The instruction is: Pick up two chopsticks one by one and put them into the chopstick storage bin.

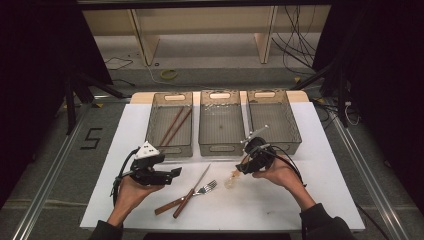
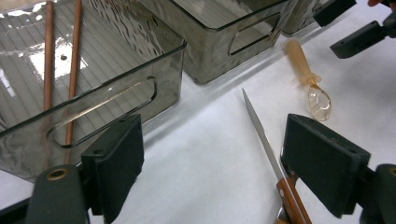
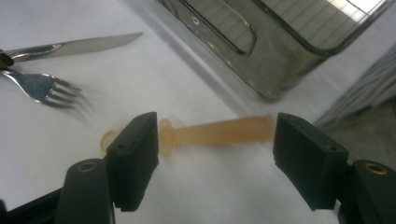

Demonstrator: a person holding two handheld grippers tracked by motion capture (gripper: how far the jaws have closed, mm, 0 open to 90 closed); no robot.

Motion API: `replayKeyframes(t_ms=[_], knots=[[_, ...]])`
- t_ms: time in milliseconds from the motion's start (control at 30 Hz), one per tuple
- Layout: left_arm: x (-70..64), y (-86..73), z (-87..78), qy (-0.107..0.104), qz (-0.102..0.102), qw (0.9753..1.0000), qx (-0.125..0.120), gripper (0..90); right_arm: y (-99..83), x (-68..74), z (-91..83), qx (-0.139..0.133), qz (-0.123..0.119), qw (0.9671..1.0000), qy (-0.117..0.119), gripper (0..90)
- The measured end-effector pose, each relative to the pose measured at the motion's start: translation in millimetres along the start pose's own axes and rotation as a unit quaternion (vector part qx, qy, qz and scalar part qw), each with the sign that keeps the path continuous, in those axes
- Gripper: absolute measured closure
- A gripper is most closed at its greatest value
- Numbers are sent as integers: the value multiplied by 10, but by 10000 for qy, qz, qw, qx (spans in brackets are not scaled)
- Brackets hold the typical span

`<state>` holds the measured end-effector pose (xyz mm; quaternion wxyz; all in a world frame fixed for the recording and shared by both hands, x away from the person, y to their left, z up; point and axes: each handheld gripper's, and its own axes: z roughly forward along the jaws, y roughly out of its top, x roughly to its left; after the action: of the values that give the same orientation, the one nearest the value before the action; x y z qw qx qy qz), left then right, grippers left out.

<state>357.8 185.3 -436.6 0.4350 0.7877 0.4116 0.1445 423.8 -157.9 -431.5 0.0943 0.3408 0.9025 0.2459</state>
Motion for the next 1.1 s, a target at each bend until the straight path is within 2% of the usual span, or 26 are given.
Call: replayKeyframes(t_ms=[167, 233, 333, 367, 467, 600, 733, 800, 833, 933, 1100], knots=[[-18, -41, -11, -11, 20, 10000, 32, 197, 84, -25, 104, 5, 43, 10000, 89, 327], [-28, -56, -7, -27, 40, 10000, 53, 196, 95, -9, 138, 88, -158, 9998, 114, 333], [-32, -64, -4, -52, 43, 10000, 66, 197, 98, -10, 162, 175, -500, 9980, 343, 330], [-34, -66, -2, -54, 50, 9999, 70, 197, 99, -7, 171, 215, -671, 9967, 394, 331], [-38, -72, 9, -53, 50, 9999, 95, 197, 113, -11, 213, 307, -901, 9933, 656, 330], [-37, -78, 6, -65, 46, 9999, 112, 197, 139, -23, 255, 495, -1319, 9865, 835, 314], [-32, -84, 11, -70, 14, 9999, 116, 198, 145, -9, 249, 574, -1715, 9796, 881, 315], [-29, -88, 13, -68, 13, 9999, 126, 197, 138, 0, 255, 632, -1846, 9762, 942, 314], [-27, -90, 15, -69, 12, 9999, 136, 198, 131, 15, 260, 696, -1859, 9756, 936, 313], [-25, -96, 26, -61, 1, 9999, 145, 199, 109, 25, 297, 665, -2131, 9706, 904, 312], [-27, -102, 39, -77, 5, 9998, 175, 201, 105, 90, 325, 702, -2372, 9659, 766, 309]])
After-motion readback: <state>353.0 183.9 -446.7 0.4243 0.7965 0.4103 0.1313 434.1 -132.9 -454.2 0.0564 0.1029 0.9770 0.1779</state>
